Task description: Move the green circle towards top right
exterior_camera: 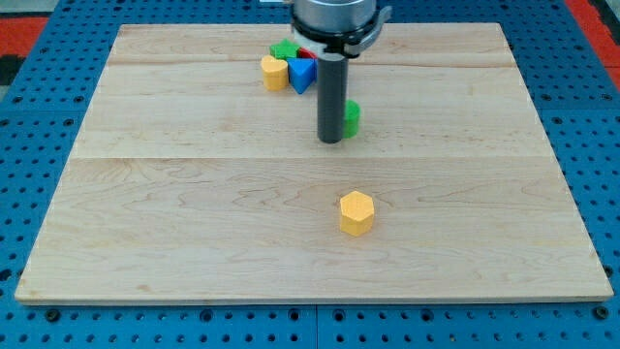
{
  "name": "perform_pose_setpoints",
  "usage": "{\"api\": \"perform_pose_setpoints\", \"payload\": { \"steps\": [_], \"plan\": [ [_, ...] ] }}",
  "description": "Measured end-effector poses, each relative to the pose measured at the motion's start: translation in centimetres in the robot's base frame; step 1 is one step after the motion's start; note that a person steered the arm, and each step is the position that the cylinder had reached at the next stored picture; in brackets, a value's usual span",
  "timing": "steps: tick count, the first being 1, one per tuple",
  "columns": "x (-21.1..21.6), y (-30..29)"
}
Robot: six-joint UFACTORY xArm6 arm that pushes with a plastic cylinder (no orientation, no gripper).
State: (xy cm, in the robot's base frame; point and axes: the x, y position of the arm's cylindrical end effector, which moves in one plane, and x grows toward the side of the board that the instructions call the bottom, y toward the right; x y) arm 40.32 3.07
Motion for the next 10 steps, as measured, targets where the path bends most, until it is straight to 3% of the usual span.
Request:
{"api": "perform_pose_setpoints", "payload": {
  "steps": [2, 6, 8, 10],
  "plan": [
    [-3.4, 3.6],
    [-6.8, 1.5],
    [-7.4, 4.8],
    [-10.9, 7.6]
  ]
}}
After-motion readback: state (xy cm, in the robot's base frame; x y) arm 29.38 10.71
